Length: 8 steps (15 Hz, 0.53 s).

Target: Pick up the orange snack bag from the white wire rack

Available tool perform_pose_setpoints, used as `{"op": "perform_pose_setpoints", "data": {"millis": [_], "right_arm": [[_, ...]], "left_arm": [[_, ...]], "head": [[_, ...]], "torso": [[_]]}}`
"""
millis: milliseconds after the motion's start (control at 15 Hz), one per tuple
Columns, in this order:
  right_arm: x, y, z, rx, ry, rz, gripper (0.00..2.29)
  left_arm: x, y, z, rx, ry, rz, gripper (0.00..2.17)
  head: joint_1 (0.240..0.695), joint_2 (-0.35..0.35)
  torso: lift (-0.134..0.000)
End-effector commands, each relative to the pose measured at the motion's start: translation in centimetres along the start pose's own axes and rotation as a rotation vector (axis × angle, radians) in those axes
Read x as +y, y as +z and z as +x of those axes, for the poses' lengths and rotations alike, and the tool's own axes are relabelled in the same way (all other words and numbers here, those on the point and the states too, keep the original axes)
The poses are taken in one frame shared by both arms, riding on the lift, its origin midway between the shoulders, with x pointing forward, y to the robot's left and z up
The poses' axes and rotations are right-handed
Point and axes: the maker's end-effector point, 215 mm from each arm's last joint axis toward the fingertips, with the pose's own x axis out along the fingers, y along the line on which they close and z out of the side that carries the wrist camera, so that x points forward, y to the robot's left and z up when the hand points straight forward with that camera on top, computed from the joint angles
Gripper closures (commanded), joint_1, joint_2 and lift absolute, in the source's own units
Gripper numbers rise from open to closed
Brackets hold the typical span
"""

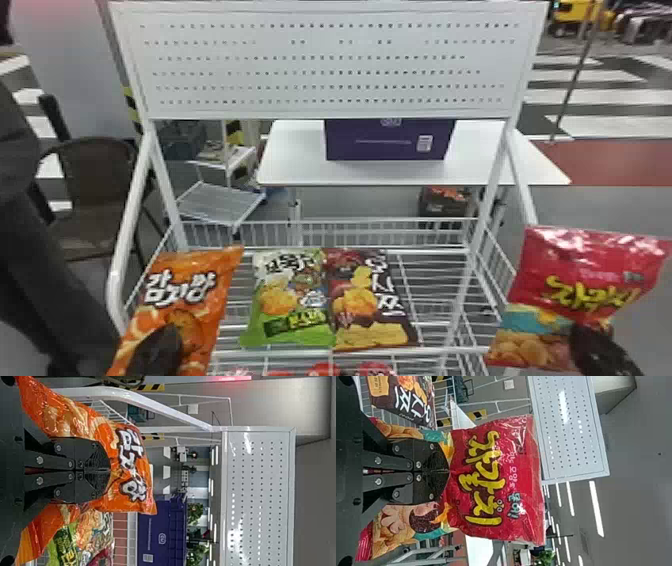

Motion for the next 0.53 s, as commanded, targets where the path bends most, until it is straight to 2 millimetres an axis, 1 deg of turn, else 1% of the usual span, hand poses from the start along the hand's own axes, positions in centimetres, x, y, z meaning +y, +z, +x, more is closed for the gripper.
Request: {"op": "perform_pose_setpoints", "data": {"millis": [0, 467], "right_arm": [[0.01, -0.11, -0.04, 0.002, 0.0, 0.002, 2.24], [-0.01, -0.11, 0.08, 0.002, -0.001, 0.004, 2.24]], "left_arm": [[-0.01, 0.11, 0.01, -0.002, 0.0, 0.001, 1.88], [-0.01, -0.01, -0.09, 0.001, 0.0, 0.003, 1.88]], "head": [[0.499, 0.0], [0.499, 0.0]], "torso": [[0.0], [0.0]]}}
